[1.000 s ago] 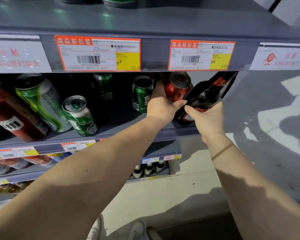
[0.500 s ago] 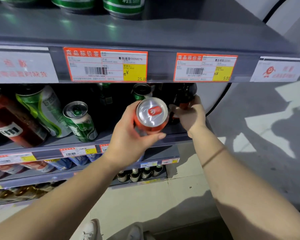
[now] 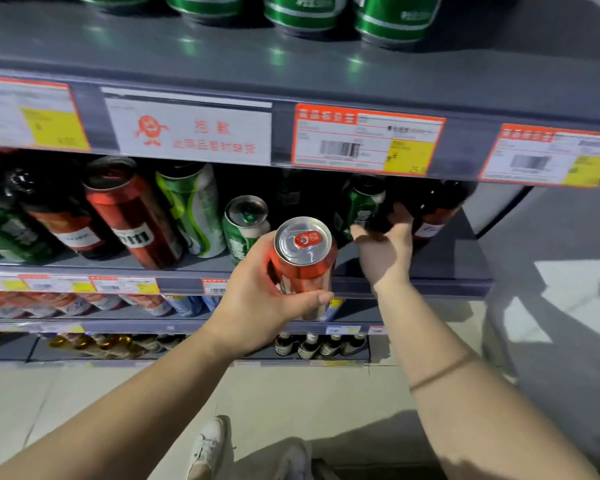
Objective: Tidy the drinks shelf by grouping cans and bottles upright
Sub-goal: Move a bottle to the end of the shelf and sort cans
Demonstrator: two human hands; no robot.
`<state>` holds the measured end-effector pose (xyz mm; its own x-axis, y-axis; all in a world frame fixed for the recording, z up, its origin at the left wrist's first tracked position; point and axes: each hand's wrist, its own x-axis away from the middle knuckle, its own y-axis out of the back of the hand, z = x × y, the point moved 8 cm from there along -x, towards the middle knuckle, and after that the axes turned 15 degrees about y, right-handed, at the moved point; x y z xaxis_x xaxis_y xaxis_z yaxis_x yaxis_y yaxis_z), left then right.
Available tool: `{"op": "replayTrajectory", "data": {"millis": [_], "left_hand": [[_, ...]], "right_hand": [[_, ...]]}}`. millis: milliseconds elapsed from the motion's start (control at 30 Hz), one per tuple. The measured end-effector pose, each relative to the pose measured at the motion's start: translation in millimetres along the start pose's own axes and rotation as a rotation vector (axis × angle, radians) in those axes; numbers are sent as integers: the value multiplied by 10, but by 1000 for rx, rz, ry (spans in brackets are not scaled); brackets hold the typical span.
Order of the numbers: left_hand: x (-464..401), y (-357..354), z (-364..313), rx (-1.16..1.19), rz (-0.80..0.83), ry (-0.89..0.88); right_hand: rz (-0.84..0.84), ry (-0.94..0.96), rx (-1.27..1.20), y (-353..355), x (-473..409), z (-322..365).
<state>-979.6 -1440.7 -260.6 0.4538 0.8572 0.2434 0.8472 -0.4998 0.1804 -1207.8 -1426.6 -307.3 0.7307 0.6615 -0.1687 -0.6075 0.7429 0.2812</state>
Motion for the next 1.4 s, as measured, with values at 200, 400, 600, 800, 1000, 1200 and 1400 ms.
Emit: {"op": "replayTrajectory", "data": {"millis": [200,400,600,800,1000,1200,1400], "left_hand": [[83,323,81,-3,-40,25],[162,540,182,-8,-36,36],[217,797,246,-13,-34,42],[238,1193,283,-22,-42,26],[197,1512,405,-49,-19,28],[190,1601,464,6,-8,47],[290,1660,506,41,-58,79]], "right_hand": [[104,-28,173,-209,-99,-49],[206,-34,174,-529,36,48],[100,-8,259,-640,403,298],[457,3,435,-1327,936,449],[178,-148,392,-1228,808,413],[-119,-178,256,-1119,772,370],[9,-7,221,-1158,925,602]]}}
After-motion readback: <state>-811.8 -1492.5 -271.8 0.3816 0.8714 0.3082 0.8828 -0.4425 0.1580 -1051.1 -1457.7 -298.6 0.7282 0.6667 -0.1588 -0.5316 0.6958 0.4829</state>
